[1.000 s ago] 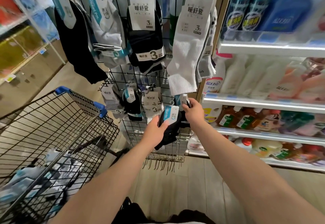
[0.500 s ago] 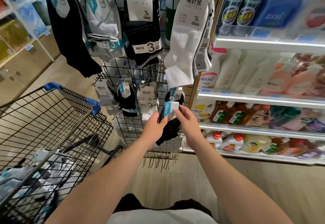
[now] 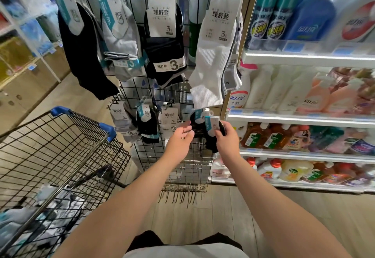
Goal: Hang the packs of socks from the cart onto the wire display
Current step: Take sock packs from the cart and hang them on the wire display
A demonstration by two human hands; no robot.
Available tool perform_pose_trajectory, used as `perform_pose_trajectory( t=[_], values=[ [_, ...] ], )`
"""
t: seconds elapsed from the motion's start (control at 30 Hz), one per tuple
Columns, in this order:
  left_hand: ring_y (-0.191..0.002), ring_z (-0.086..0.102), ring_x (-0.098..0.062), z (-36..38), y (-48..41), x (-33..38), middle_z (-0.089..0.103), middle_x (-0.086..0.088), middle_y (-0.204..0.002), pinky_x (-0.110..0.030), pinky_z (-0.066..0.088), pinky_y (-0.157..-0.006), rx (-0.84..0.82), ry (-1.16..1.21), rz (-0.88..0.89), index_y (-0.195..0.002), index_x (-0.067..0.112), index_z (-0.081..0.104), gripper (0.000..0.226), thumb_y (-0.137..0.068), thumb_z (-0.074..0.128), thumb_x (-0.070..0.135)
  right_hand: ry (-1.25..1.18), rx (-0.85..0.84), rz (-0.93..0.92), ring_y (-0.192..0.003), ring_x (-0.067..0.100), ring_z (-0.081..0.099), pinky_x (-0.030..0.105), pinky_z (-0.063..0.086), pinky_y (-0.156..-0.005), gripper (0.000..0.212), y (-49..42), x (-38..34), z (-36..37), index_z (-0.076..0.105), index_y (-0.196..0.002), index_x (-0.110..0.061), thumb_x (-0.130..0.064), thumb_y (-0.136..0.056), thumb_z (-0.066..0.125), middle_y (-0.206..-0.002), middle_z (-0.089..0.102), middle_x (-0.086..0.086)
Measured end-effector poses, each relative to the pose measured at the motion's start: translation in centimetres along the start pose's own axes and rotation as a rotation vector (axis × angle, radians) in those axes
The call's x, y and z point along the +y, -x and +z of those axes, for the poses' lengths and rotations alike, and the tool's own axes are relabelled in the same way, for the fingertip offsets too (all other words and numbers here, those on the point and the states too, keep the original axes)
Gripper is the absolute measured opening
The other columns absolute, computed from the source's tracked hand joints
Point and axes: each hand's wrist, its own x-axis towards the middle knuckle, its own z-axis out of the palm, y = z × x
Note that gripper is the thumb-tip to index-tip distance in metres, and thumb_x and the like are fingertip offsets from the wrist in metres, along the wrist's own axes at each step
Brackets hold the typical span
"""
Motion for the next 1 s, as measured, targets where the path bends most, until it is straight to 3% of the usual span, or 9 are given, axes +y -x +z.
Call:
perform_pose_trajectory(
  t=[0.07, 0.13, 0.2, 0.33, 0.47, 0.57, 0.77, 0.87, 1.0],
  values=[
    [-0.115, 0.061, -0.016, 0.1, -0.3, 0.1, 0.057, 0.005, -0.142, -0.034, 0.049, -0.092, -0.006, -0.027, 0.028, -0.140, 0.027, 0.051, 0.039, -0.103, 0.048, 0.041, 0.025, -0.039, -0.013, -0.109, 0.018, 0.063, 0.037, 0.052, -0.095, 0.028, -1.0, -0.3, 0.6, 0.064, -0.121, -0.021, -0.006, -0.099, 0.056, -0.112, 0.068, -0.006],
    [-0.113, 0.061, -0.039, 0.3, -0.3, 0.6, 0.057, 0.007, -0.140, -0.051, 0.051, -0.093, -0.011, -0.044, 0.059, -0.140, 0.029, 0.049, 0.041, -0.102, 0.047, 0.043, 0.056, -0.062, -0.035, -0.107, 0.017, 0.064, 0.039, 0.053, -0.096, 0.028, -1.9, -0.7, 1.3, 0.065, -0.120, -0.020, -0.006, -0.098, 0.057, -0.112, 0.070, -0.005],
    [-0.114, 0.058, -0.045, 0.4, -0.5, 1.0, 0.059, 0.007, -0.136, -0.054, 0.051, -0.093, -0.018, -0.058, 0.072, -0.142, 0.029, 0.048, 0.041, -0.102, 0.048, 0.043, 0.079, -0.075, -0.029, -0.104, 0.017, 0.065, 0.042, 0.054, -0.095, 0.026, -2.6, -0.8, 1.9, 0.066, -0.117, -0.022, -0.007, -0.097, 0.059, -0.109, 0.071, -0.006],
    [-0.116, 0.060, -0.040, 0.7, -1.1, 1.4, 0.059, 0.002, -0.139, -0.050, 0.051, -0.095, -0.027, -0.102, 0.048, -0.140, 0.021, 0.051, 0.044, -0.103, 0.048, 0.042, 0.053, -0.103, 0.047, -0.103, 0.021, 0.067, 0.044, 0.054, -0.093, 0.022, -3.3, -0.3, 2.5, 0.066, -0.115, -0.020, -0.009, -0.098, 0.057, -0.107, 0.072, -0.003],
    [-0.124, 0.056, -0.013, 1.3, -1.8, 0.7, 0.058, 0.007, -0.139, -0.037, 0.046, -0.105, -0.022, -0.088, 0.086, -0.134, 0.022, 0.057, 0.038, -0.102, 0.049, 0.041, 0.009, -0.107, 0.082, -0.101, 0.024, 0.067, 0.042, 0.055, -0.090, 0.020, -3.3, -0.1, 3.1, 0.067, -0.112, -0.018, -0.009, -0.098, 0.056, -0.105, 0.072, -0.001],
    [-0.129, 0.051, -0.004, 1.5, -2.0, 0.3, 0.055, 0.017, -0.141, -0.032, 0.040, -0.109, -0.036, -0.029, 0.103, -0.141, 0.028, 0.052, 0.038, -0.103, 0.048, 0.036, 0.001, -0.100, 0.096, -0.099, 0.023, 0.067, 0.046, 0.054, -0.093, 0.017, -3.1, 0.0, 3.6, 0.068, -0.109, -0.019, -0.014, -0.098, 0.057, -0.102, 0.073, -0.002],
    [-0.125, 0.054, -0.005, 1.6, -2.4, 0.7, 0.061, 0.012, -0.133, -0.025, 0.041, -0.104, -0.033, 0.030, 0.103, -0.139, 0.030, 0.055, 0.036, -0.103, 0.048, 0.030, -0.027, -0.053, 0.044, -0.101, 0.017, 0.064, 0.038, 0.052, -0.091, 0.022, -1.7, -0.4, 3.5, 0.060, -0.119, -0.017, -0.021, -0.098, 0.059, -0.109, 0.068, -0.004],
    [-0.123, 0.053, -0.003, 1.4, -2.2, 1.0, 0.059, 0.015, -0.132, -0.022, 0.039, -0.102, -0.039, 0.017, 0.108, -0.141, 0.026, 0.054, 0.037, -0.104, 0.047, 0.027, -0.047, -0.090, 0.059, -0.101, 0.014, 0.066, 0.041, 0.054, -0.094, 0.023, -1.4, 0.1, 3.6, 0.060, -0.119, -0.020, -0.024, -0.097, 0.061, -0.109, 0.069, -0.004],
    [-0.126, 0.053, -0.007, 1.1, -2.2, 0.9, 0.059, 0.010, -0.136, -0.029, 0.041, -0.107, -0.047, 0.012, 0.119, -0.142, 0.026, 0.053, 0.039, -0.104, 0.048, 0.029, -0.028, -0.111, 0.107, -0.098, 0.019, 0.069, 0.046, 0.056, -0.091, 0.017, -1.6, -0.1, 4.2, 0.063, -0.114, -0.023, -0.024, -0.097, 0.060, -0.102, 0.071, -0.005]
  ],
)
